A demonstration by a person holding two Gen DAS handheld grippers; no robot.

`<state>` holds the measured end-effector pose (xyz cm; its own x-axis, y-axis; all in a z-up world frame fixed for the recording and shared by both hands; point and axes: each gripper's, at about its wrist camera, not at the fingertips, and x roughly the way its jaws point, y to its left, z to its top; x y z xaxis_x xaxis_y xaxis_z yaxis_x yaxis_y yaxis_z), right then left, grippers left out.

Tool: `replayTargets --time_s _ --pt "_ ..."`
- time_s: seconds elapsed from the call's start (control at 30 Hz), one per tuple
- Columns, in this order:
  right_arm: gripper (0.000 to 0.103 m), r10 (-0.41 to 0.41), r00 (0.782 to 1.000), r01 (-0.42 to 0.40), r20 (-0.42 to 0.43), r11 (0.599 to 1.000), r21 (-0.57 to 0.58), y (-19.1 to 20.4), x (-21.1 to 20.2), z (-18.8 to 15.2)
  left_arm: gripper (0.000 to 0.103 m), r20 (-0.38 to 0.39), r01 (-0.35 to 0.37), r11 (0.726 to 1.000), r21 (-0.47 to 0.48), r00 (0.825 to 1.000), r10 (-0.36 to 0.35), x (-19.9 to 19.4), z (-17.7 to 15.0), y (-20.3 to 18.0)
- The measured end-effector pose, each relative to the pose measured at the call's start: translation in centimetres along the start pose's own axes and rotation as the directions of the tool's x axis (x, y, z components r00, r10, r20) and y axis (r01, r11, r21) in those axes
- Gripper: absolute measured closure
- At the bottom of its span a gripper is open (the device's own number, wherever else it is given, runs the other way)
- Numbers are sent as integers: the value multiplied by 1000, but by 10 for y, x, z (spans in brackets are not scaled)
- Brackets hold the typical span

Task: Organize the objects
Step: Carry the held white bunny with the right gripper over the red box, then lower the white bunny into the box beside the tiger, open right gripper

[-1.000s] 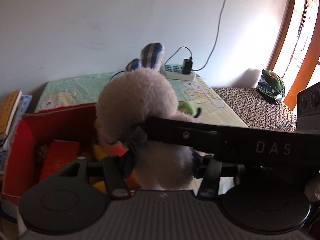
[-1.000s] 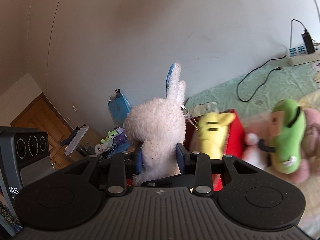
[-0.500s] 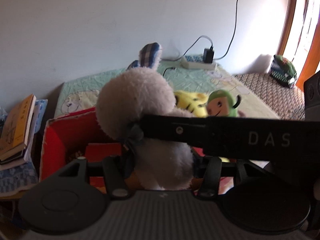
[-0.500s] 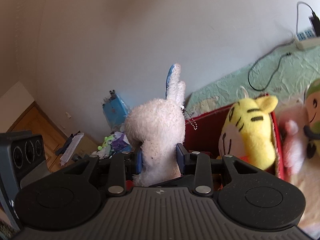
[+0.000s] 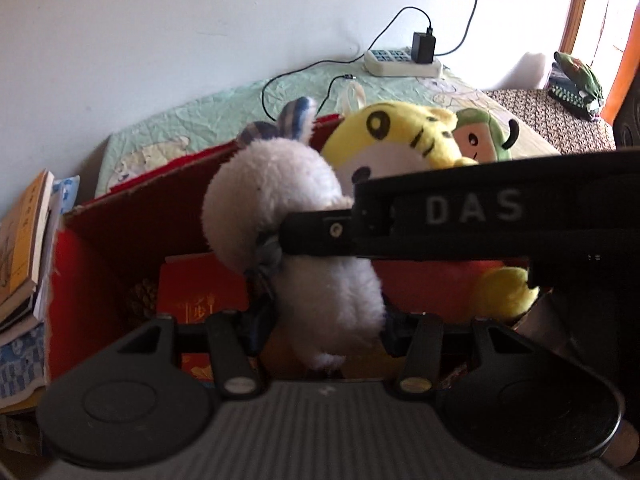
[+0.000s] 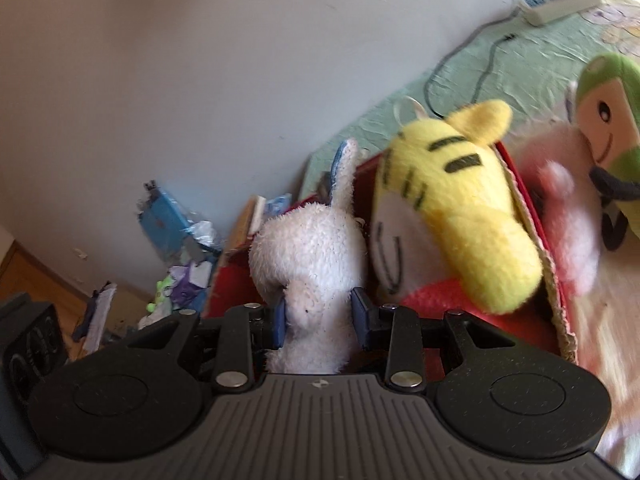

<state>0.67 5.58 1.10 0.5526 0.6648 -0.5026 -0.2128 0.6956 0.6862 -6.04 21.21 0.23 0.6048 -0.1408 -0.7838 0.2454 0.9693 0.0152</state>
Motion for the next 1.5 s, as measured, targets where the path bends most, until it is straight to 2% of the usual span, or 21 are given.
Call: replayTargets --time_s 0.13,0.33,0.43,0.53,0.7,1.0,1.07,1.17,1.5 --pt "69 -33 999 32 -21 999 -24 3 4 -1 49 -15 -5 1000 8 1000 5 4 -1 2" --pt "69 -68 994 65 -87 997 -29 5 6 -2 49 -23 48 999 -15 999 -49 0 -4 6" --pt "71 -87 991 85 -104 996 -25 3 11 1 49 -24 46 999 1 999 -46 2 -4 3" --pt "71 -93 990 92 -107 996 -17 1 15 3 49 -35 71 997 -42 997 -73 8 0 9" --pt "68 -61 993 59 -101 998 -23 0 7 4 49 -66 49 998 -47 996 -53 15 3 7" --pt "68 -47 999 46 -28 999 -24 -1 -10 4 48 -94 27 999 -43 995 -31 17 7 0" --pt "70 -64 998 63 -29 997 -36 -1 -10 4 48 -112 17 999 -51 993 -22 20 8 0" --pt "80 -95 995 94 -32 995 -32 -3 -7 4 48 -136 -7 999 -52 991 0 22 10 -4" --pt "81 -93 996 92 -16 995 -37 -6 -13 2 48 -153 -60 997 -45 987 52 25 14 -15"
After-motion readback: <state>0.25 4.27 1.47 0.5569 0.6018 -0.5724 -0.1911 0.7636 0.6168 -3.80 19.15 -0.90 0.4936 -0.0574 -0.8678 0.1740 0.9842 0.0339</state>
